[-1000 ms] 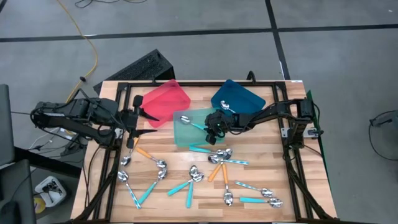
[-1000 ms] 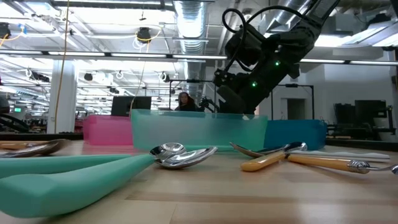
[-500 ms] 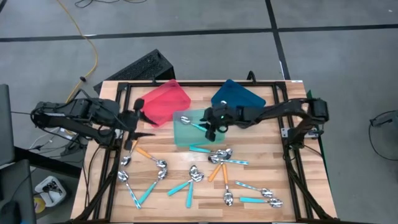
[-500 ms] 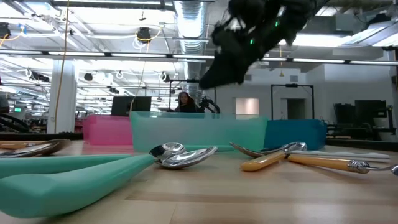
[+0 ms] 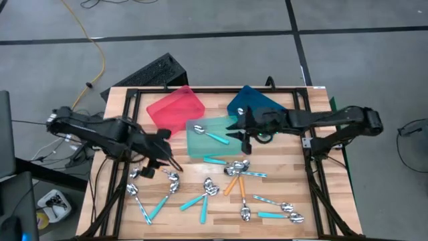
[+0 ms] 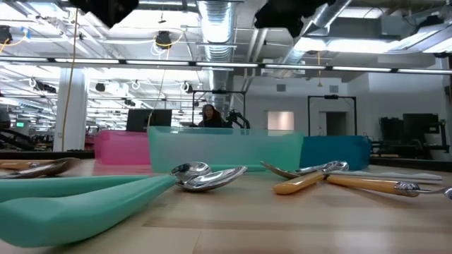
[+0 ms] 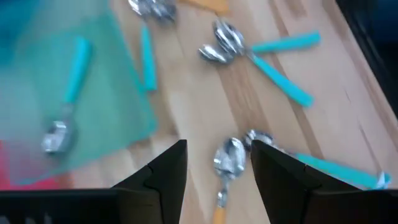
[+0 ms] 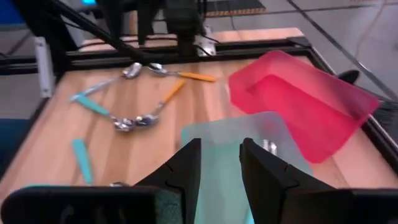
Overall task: Sort silverware by color (type)
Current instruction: Put the orange spoon into the red bin
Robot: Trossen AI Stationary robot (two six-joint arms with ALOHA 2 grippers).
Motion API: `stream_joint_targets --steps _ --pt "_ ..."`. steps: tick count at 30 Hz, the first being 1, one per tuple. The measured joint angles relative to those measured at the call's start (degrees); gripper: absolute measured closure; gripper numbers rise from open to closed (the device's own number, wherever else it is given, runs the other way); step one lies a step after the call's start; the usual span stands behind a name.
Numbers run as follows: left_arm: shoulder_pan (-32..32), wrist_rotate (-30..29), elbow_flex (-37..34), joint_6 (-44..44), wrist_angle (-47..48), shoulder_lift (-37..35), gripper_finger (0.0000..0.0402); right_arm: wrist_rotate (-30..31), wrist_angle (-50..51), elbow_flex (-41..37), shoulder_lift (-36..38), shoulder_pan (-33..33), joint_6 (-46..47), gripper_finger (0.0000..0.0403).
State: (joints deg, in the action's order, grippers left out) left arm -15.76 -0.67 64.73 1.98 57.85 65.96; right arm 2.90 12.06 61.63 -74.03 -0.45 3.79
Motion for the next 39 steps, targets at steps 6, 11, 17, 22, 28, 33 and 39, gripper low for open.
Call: stream_joint_targets --steps 6,11,17,22,28,33,39 --pt "-6.20 -0.22 -10.55 -3.29 -8.34 0.70 0.0241 0.04 -0.01 0.02 -1.14 3.68 0.22 0.0269" --pt "-8.01 -5.99 -17.72 -8.55 -10.14 0.27 0.0241 0.04 0.55 -0.02 -3.45 4.66 0.24 0.0269" --pt "-7.90 -6.02 -22.18 -12.27 -10.76 0.49 0.0241 0.07 -0.44 -0.04 -6.43 4.44 0.68 0.0269" --pt "-7.90 -6.05 -24.63 -14.29 -12.12 0.48 0.0241 0.07 -1.22 0.04 -8.20 4.46 0.70 0.0269" --pt "-7.84 -6.15 -28.55 -13.54 -16.44 0.56 0.0241 0.07 -1.15 -0.02 -8.82 4.46 0.70 0.0269" --pt "-7.79 -6.17 -30.62 -13.19 -19.98 0.72 0.0241 0.04 -1.05 0.00 -8.84 4.46 0.72 0.0269" --pt "-7.18 -7.49 -33.77 -13.03 -23.07 0.81 0.0241 0.04 -1.04 0.00 -8.84 4.45 0.72 0.0269"
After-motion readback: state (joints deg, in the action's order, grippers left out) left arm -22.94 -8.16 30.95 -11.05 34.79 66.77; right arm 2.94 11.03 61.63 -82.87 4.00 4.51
